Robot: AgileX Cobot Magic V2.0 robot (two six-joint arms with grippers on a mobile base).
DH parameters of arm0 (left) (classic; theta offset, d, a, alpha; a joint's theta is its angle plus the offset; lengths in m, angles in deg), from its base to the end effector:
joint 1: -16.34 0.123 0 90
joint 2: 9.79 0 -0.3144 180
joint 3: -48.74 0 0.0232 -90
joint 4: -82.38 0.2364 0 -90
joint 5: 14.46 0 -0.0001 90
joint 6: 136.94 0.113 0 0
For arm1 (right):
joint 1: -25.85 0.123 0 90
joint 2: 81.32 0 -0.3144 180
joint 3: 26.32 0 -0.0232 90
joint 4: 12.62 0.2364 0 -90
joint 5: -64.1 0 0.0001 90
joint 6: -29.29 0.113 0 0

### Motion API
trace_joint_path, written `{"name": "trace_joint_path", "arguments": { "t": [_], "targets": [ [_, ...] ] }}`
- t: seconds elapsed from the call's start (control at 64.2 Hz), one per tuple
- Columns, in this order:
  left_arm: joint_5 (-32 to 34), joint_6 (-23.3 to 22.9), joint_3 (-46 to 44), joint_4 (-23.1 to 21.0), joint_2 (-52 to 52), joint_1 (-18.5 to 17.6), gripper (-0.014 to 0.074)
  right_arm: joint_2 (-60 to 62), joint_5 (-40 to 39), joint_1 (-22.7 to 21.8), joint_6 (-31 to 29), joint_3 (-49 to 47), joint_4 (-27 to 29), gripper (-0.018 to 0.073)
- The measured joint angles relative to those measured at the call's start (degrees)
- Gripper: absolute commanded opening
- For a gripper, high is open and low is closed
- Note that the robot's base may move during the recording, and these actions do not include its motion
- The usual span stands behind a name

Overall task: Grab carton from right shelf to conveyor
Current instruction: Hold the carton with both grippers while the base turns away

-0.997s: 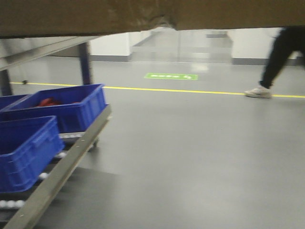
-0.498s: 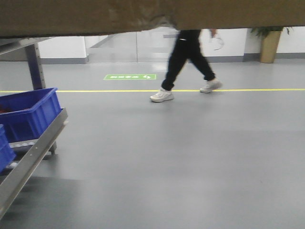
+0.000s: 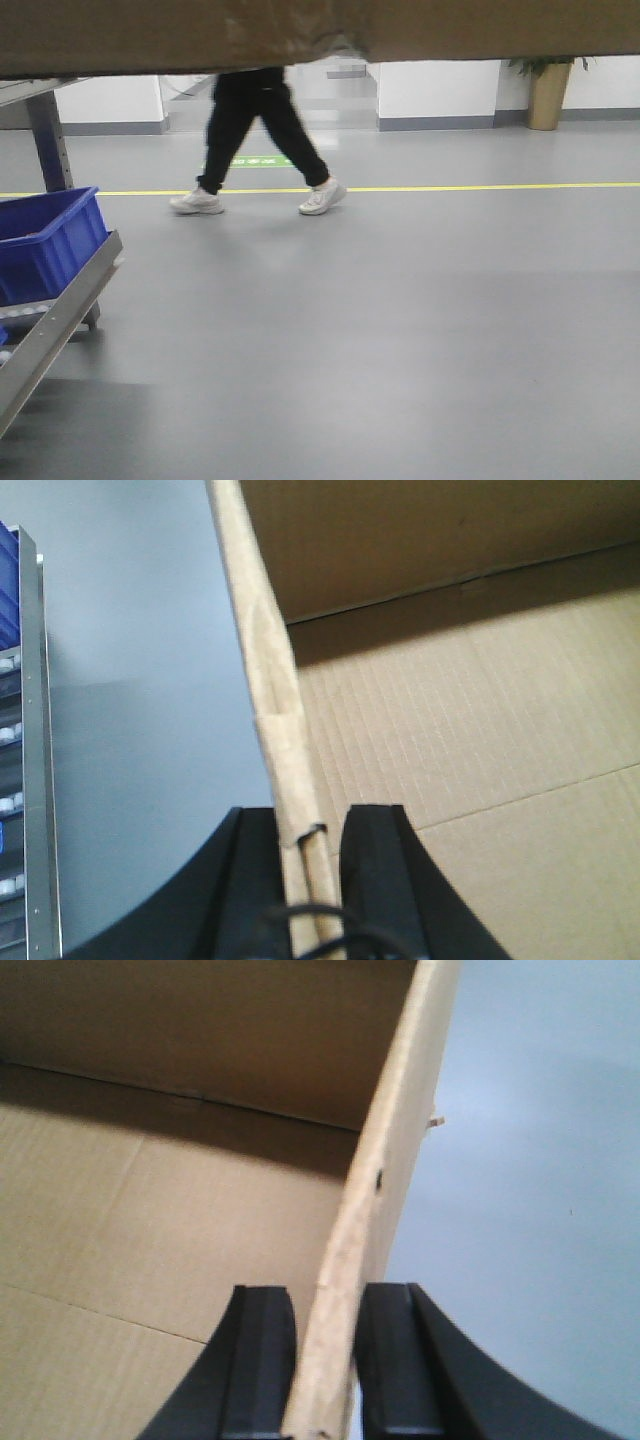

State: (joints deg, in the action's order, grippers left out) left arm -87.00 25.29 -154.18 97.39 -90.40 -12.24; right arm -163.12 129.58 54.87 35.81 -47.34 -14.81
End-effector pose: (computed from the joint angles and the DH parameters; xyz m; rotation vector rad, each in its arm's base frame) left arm 0.2069 -0.0809 0.5092 0.1691 2.2334 -0.1123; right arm 0.2128 0.1136 0.5030 -0.4310 2.1768 0.2979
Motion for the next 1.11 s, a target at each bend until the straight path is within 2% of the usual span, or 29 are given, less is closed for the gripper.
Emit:
{"name": "trace_joint_path", "arguments": {
  "t": [1.106],
  "targets": [
    [0.0, 0.0, 0.0, 0.0, 0.0, 0.0, -0.0016, 0.0, 0.0, 0.0, 0.0, 0.0, 0.0, -0.0065]
  ]
}}
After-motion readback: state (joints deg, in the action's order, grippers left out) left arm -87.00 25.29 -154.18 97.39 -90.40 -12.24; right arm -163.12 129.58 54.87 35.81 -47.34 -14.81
